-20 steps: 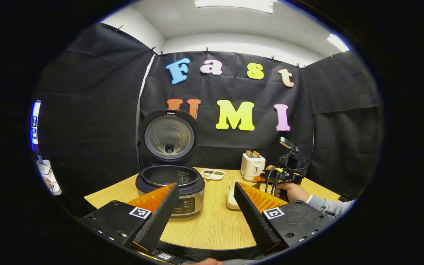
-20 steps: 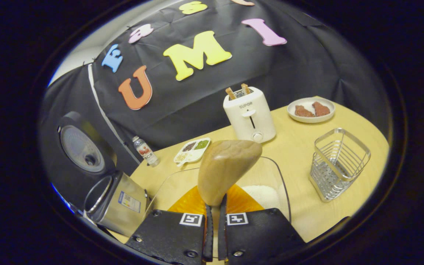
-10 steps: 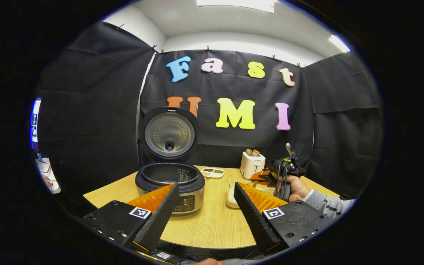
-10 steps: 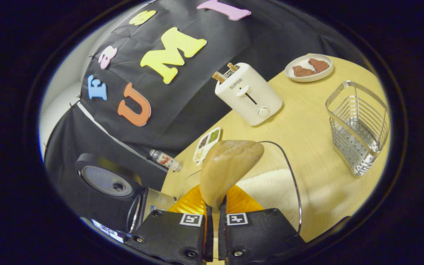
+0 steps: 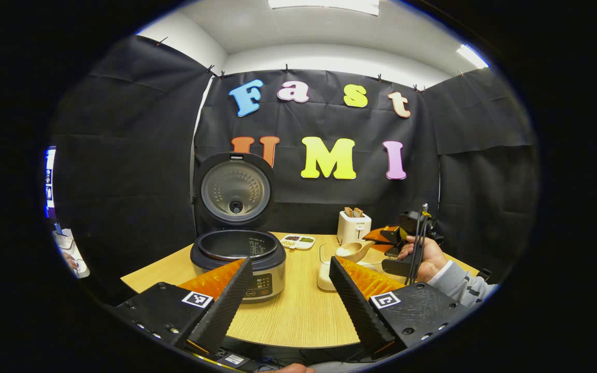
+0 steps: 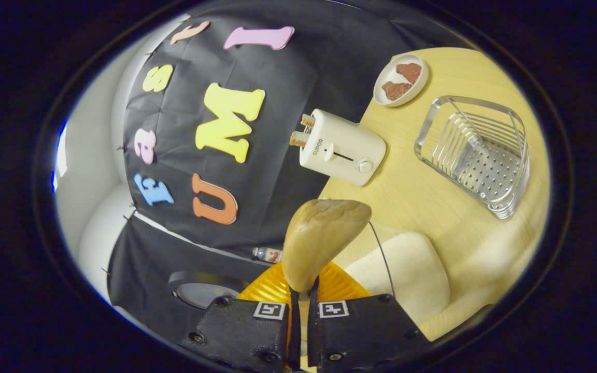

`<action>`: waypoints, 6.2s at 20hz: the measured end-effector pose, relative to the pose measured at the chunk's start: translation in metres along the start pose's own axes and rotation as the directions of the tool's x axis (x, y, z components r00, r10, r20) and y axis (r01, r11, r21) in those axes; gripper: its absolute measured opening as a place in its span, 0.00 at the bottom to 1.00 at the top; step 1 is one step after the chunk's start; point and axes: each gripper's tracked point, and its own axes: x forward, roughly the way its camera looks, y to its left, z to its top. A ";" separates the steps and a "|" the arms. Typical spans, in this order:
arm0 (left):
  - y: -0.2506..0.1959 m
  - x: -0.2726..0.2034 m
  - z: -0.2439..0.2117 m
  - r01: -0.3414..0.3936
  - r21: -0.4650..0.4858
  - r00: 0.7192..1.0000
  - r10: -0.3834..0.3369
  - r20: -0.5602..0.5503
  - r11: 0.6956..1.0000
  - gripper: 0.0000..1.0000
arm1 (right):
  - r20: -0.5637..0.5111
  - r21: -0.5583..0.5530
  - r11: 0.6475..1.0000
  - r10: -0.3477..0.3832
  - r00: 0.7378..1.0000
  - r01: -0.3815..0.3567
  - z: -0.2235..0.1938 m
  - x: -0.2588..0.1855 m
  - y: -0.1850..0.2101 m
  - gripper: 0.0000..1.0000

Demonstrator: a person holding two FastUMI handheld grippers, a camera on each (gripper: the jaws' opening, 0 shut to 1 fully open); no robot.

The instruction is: Close the left gripper, press the button to open the rice cooker; take a wooden spoon from the chopstick holder with the right hand, scoop a spoonful of rice and pour it into the rice cooker, then put the wooden spoon back into the chopstick holder.

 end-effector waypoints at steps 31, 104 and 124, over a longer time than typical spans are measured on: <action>0.061 -0.063 -0.001 -0.038 -0.043 0.998 0.040 0.053 0.998 0.95 | -0.183 -0.207 0.968 0.101 0.978 -0.139 -0.172 0.067 0.180 0.10; -0.023 -0.005 0.006 0.034 0.036 0.999 -0.035 0.021 0.999 0.94 | 0.433 -0.878 0.167 -0.119 0.893 0.448 0.122 -0.079 0.072 0.12; -0.009 0.006 0.003 -0.003 0.034 1.000 0.003 -0.007 0.999 0.94 | 0.549 -0.792 0.237 -0.127 0.826 0.563 0.167 -0.109 0.034 1.00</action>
